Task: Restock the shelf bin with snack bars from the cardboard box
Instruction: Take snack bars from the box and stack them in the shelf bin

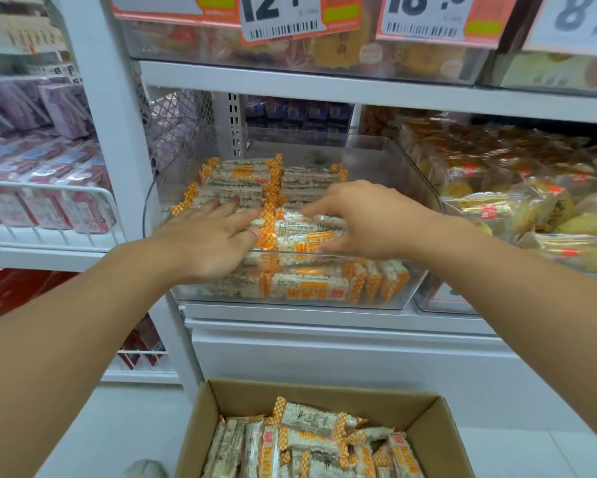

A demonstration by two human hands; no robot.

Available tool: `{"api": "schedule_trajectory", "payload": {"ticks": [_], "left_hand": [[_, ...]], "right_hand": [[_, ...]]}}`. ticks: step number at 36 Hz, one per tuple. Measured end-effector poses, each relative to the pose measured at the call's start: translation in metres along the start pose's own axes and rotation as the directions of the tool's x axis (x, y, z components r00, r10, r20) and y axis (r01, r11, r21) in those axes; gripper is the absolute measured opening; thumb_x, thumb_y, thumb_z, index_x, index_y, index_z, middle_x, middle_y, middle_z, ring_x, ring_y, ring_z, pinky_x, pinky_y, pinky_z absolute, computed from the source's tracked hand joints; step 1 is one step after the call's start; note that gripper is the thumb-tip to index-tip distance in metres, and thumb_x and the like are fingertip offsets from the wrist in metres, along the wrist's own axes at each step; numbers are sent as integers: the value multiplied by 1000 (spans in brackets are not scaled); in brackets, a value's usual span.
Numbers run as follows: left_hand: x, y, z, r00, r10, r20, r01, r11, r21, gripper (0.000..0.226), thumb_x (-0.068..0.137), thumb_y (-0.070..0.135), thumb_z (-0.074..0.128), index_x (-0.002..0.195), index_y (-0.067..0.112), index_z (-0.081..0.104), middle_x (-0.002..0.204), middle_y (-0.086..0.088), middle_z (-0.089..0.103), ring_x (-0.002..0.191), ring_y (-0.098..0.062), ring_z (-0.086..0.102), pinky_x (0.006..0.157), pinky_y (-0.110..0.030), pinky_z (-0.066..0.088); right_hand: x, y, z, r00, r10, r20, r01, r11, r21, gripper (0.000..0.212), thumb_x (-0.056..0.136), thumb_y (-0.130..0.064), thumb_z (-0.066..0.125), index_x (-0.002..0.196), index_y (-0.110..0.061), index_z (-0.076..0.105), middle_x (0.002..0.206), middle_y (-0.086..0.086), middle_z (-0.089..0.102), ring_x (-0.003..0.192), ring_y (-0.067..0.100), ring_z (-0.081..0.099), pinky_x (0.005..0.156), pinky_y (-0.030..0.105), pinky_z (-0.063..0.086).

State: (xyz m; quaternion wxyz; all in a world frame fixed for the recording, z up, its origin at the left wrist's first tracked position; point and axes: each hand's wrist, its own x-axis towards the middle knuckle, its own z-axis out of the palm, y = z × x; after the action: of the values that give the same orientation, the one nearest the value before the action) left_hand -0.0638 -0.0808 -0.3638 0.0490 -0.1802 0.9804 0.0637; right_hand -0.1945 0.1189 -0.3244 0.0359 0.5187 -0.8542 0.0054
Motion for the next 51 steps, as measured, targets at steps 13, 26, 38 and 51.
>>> {"api": "schedule_trajectory", "payload": {"ticks": [13,26,38,51], "left_hand": [[-5,18,-7,996,-60,64,61,998,-15,81,89,81,7,159,41,-1,168,3,-10,155,-19,-9,124,-48,-7],[2,13,-15,998,-44,45,48,995,-88,70,97,64,38,158,40,13,168,0,2,155,-24,1,124,-50,2],[-53,51,10,585,379,-717,-536,844,9,38,97,37,51,67,15,60,63,-1,58,61,-25,53,59,-36,40],[-129,16,252,784,-130,606,-50,961,271,55,88,57,59,128,19,59,131,-1,61,119,-25,57,103,-39,45]], "right_hand": [[12,5,14,996,18,-88,-7,992,123,59,73,-46,86,126,-27,70,115,-5,68,105,16,62,90,38,53],[6,11,12,993,57,-104,-30,970,240,63,70,-61,79,126,-33,68,126,-4,63,117,16,56,96,34,47],[-116,-34,44,858,-183,-480,340,903,264,45,103,-25,50,61,-9,52,55,-1,45,51,17,41,53,36,31],[-230,-37,275,566,459,685,-788,546,285,102,71,-35,90,153,-15,31,144,12,47,121,25,57,92,31,50]]}}
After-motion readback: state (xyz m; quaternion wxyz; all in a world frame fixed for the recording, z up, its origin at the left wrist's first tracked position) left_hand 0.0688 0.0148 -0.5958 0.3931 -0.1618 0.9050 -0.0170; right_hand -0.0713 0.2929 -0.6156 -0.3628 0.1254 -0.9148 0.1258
